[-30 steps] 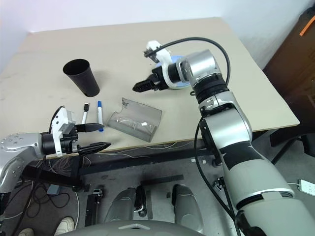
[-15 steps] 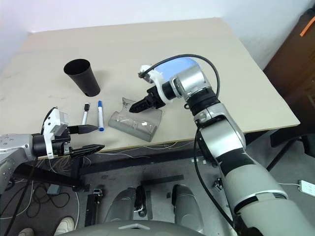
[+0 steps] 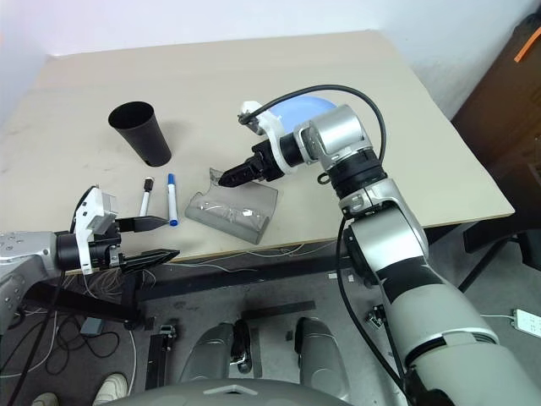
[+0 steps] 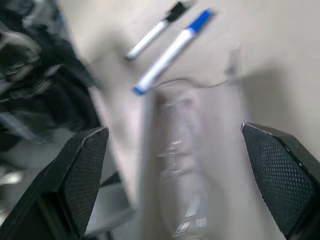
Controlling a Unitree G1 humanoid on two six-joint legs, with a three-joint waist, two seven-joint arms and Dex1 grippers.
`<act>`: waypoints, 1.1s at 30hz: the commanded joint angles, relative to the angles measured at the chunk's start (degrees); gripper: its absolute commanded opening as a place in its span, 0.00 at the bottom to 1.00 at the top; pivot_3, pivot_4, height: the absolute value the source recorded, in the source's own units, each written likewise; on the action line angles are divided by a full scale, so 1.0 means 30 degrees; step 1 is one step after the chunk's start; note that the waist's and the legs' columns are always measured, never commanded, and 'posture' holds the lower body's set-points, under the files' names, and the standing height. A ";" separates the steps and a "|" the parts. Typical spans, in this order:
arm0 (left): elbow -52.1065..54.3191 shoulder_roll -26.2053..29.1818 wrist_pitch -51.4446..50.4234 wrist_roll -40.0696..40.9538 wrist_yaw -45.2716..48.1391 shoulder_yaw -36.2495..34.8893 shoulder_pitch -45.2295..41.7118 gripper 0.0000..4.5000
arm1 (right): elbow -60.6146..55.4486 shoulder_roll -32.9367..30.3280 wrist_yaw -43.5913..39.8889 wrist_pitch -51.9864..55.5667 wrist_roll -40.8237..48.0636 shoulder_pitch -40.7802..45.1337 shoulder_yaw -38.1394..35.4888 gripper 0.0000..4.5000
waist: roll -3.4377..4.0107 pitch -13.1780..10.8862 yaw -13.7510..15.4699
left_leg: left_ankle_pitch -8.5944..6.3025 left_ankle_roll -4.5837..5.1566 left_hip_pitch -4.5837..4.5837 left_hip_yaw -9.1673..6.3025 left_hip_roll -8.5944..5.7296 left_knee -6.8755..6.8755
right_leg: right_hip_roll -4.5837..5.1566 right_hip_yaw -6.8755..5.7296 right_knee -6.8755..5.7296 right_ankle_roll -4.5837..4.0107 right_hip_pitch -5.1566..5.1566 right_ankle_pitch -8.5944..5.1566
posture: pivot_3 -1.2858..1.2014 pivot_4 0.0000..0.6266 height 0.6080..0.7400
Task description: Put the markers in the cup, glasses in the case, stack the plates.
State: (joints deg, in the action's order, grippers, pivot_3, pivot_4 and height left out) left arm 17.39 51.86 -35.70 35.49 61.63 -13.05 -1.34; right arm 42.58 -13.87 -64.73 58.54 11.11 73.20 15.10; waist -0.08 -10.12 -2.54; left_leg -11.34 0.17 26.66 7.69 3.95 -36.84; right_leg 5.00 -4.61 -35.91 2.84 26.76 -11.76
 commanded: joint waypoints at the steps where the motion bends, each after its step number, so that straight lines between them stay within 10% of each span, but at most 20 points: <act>1: 0.0186 0.0122 0.0056 0.0038 -0.0067 -0.0188 -0.0207 0.99 | 0.1734 0.0376 0.0407 -0.1844 -0.0786 0.0146 0.0270 0.99 | 0.0002 -0.0002 0.0003 | 0.0000 0.0000 0.0007 0.0002 -0.0001 0.0001 | 0.0001 -0.0001 -0.0001 0.0000 0.0005 0.0000 | 0.52 0.24 1.00; 33: -0.0247 0.0522 0.0560 -0.0786 0.0435 0.0123 0.0162 0.99 | -1.0155 -0.1524 -0.1514 0.5403 0.3126 -0.3663 0.2932 0.99 | -0.0002 -0.0002 0.0017 | 0.0003 0.0005 0.0164 -0.0005 -0.0003 -0.0038 | 0.0004 0.0000 -0.0036 0.0002 0.0152 0.0003 | 0.52 0.24 1.00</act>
State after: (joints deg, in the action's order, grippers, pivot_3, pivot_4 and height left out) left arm 16.20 52.48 -34.49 33.00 62.52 -11.03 -1.10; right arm 15.27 -18.02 -69.68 74.72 19.02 61.89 24.18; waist -0.09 -10.13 -2.49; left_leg -11.33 0.18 27.15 7.67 3.94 -36.98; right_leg 5.00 -4.61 -36.03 2.84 27.21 -11.76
